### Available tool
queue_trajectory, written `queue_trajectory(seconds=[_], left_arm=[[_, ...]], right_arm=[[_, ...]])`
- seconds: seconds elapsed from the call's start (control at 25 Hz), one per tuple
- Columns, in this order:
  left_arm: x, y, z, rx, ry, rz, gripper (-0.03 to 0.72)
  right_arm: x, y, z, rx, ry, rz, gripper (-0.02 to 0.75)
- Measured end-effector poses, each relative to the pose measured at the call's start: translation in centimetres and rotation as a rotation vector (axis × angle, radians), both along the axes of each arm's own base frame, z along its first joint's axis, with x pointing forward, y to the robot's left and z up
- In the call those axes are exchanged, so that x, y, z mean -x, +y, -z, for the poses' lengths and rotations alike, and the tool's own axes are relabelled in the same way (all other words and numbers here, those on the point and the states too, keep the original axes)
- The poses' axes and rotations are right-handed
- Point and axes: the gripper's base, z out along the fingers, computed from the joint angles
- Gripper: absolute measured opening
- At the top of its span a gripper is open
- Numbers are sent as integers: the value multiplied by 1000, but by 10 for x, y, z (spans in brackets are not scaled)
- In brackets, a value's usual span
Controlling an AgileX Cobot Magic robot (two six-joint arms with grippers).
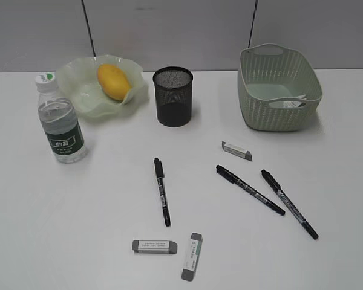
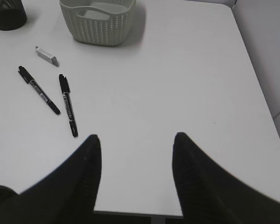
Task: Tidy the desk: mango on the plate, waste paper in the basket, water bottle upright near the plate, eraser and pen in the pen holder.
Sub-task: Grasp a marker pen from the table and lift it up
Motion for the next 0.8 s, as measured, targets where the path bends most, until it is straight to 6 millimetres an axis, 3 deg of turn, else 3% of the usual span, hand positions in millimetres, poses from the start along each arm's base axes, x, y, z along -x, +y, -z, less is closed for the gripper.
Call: queue_trajectory(seconds=[0.28,0.8], left_arm=[[-17,-1,21,-53,27,26,566],[-24,-4,23,-28,-23,46,527]], right_arm=[[0,0,0,0,0,0,403],[-8,2,-3,15,61,-18,403]])
